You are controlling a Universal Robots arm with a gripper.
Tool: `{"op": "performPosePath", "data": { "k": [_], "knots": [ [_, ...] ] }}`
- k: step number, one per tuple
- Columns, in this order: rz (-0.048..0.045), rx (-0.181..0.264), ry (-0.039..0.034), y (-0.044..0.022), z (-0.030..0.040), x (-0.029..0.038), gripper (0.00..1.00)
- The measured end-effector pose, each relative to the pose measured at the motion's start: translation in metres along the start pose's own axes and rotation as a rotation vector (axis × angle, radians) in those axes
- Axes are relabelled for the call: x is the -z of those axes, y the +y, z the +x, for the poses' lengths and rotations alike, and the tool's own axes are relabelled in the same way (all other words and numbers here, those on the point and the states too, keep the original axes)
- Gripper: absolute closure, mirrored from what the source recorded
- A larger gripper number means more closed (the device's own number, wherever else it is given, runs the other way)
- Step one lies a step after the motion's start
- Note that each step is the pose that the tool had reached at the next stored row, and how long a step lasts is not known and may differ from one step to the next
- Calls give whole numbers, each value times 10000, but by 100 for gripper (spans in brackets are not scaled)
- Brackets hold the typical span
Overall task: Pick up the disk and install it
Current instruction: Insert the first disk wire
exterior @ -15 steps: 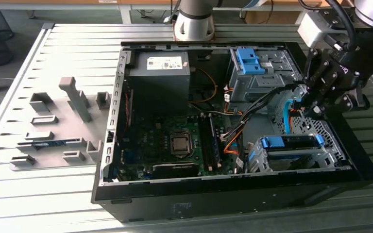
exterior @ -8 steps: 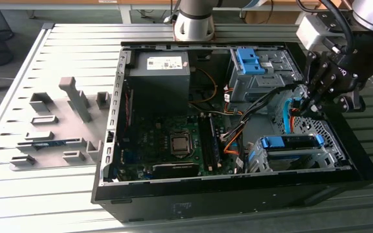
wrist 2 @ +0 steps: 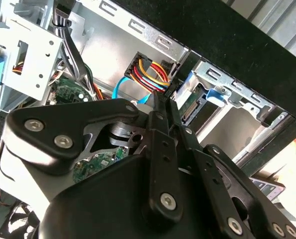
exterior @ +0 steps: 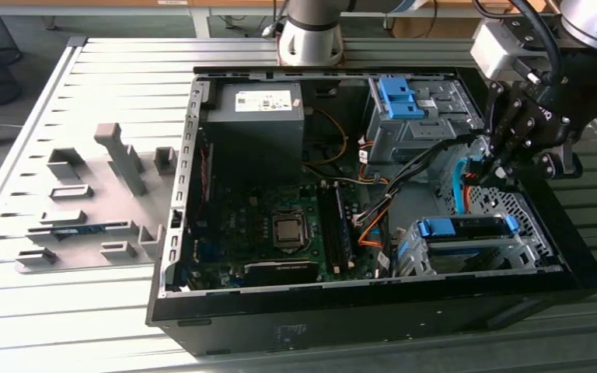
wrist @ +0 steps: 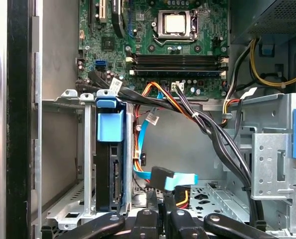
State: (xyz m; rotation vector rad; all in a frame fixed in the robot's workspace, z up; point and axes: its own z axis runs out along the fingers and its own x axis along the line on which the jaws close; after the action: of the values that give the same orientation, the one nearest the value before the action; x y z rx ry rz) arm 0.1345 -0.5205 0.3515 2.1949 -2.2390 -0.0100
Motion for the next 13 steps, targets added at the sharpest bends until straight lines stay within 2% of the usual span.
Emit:
{"op": "performPosePath", "data": {
  "k": [5, 6, 7, 13],
  "knots": [
    [0, -1, 4, 1, 0, 2, 84],
    [0, -1, 4, 1, 0, 3, 82],
    [0, -1, 4, 0, 0, 3, 76],
    [0, 2, 12, -1, 0, 1, 76]
  ]
}}
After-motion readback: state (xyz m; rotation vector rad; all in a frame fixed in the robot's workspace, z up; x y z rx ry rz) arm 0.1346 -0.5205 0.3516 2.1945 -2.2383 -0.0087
